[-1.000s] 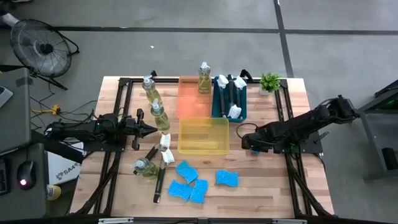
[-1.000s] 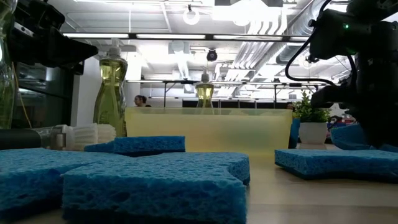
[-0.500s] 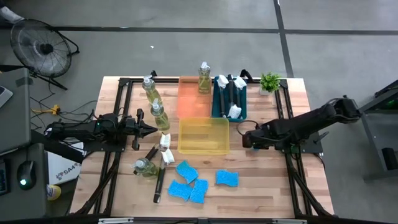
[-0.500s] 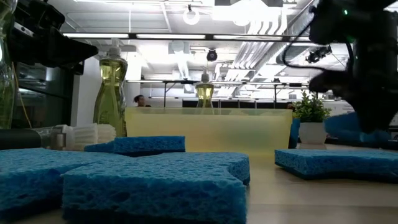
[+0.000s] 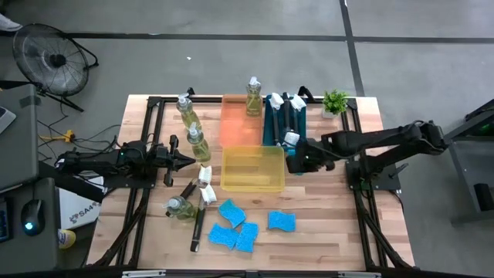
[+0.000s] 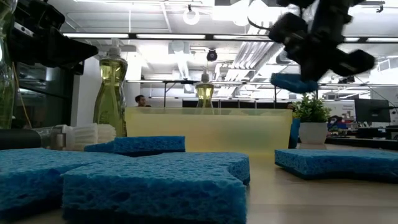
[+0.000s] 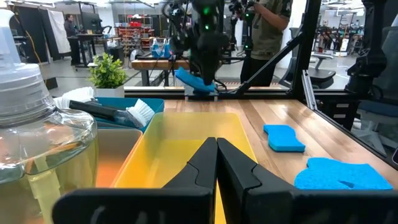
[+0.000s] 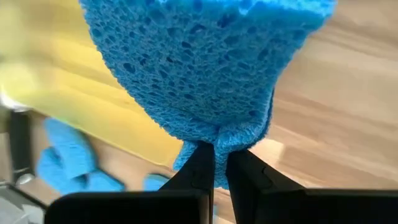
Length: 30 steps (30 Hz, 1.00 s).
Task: Pick & Place Kitchen Sink Supplies
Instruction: Put the sponge into the yellow bin
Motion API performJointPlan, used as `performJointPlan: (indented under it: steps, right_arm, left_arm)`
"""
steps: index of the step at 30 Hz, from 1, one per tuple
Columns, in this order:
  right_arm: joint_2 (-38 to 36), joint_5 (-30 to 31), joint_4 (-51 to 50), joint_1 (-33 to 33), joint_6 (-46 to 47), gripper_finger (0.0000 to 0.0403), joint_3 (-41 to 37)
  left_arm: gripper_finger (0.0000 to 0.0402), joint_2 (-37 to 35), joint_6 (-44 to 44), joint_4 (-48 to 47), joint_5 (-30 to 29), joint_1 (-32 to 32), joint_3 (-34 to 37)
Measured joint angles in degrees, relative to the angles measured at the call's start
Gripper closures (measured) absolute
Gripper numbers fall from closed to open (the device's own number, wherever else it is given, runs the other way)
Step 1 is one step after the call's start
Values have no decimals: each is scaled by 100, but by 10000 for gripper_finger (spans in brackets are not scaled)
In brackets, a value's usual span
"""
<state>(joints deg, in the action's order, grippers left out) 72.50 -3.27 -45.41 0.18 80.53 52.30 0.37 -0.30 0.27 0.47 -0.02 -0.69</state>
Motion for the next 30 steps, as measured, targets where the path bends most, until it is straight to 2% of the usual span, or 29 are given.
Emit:
performJointPlan:
  steps: [6, 12, 19, 30]
  right_arm:
    - [658, -37, 22, -188, -578, 378, 815]
    - [1380, -144, 202, -205, -708, 378, 1318]
    - [1810, -381, 790, -1, -225, 373, 1151]
    - [1833, -295, 1219, 250, 560, 358, 714]
  left_arm:
    - [401, -1, 0, 0, 0, -1, 0]
    - [401, -1, 0, 0, 0, -1, 0]
    - [401, -1, 0, 0, 0, 1, 0]
    - [401, -1, 0, -2, 0, 1, 0]
